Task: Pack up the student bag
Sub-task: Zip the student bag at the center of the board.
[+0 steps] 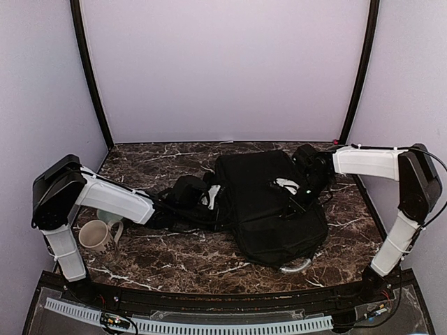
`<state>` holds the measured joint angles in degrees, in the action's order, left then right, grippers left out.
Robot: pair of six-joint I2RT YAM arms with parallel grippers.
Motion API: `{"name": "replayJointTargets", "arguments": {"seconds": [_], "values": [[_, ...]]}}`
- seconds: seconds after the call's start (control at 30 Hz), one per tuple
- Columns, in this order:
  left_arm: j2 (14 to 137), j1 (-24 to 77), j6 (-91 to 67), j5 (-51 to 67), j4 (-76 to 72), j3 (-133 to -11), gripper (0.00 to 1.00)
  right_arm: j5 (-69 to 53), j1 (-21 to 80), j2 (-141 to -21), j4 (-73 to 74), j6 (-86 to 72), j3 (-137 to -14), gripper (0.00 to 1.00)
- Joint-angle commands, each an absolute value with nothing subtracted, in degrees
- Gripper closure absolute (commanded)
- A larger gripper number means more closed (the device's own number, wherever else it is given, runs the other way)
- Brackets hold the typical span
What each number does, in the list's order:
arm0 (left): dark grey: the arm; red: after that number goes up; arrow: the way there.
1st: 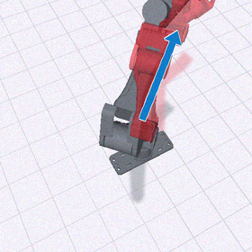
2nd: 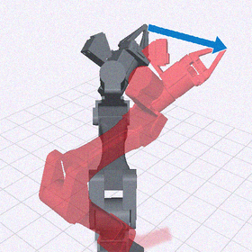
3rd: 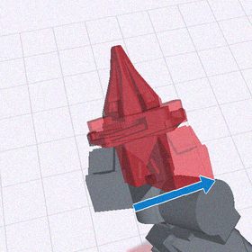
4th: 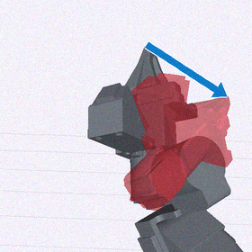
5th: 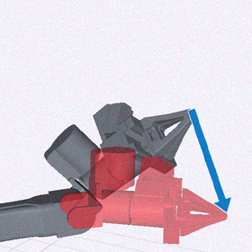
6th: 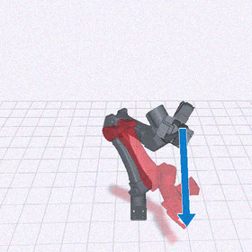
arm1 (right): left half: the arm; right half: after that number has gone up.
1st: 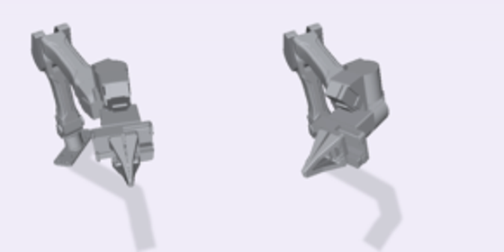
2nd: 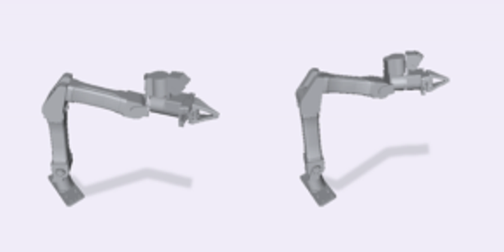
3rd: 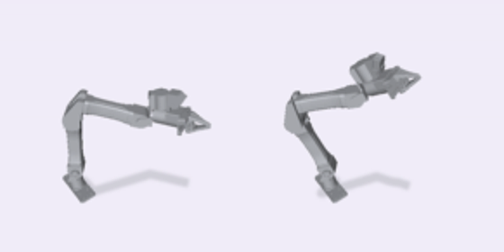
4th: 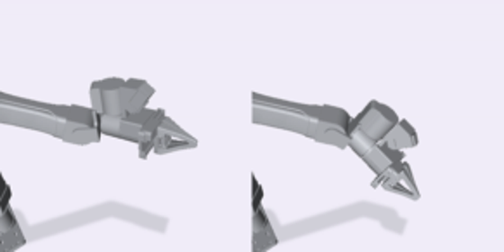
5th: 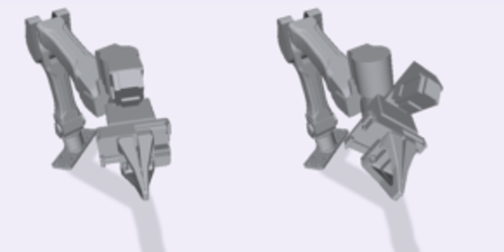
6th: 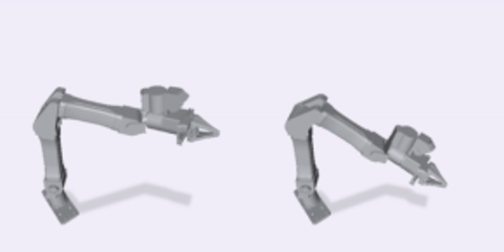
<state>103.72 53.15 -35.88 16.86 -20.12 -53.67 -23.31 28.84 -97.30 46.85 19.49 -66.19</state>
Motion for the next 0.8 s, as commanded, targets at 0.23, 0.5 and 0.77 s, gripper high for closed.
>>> {"name": "replayJointTargets", "arguments": {"seconds": [0.23,0.5,0.77], "values": [[98.7,49.7,-34.4,15.4,-15.1,-48.3,1.00,-12.7,18.9,-95.7,52.8,24.7,-66.5,1.00],[99.1,49.4,-34.4,15.2,-15.5,-48.3,1.00,-10.7,15.4,-95.0,53.5,25.0,-67.4,1.00],[99.2,49.2,-33.8,15.0,-14.7,-48.8,1.00,-10.8,14.9,-94.8,52.3,23.6,-67.5,1.00]]}}
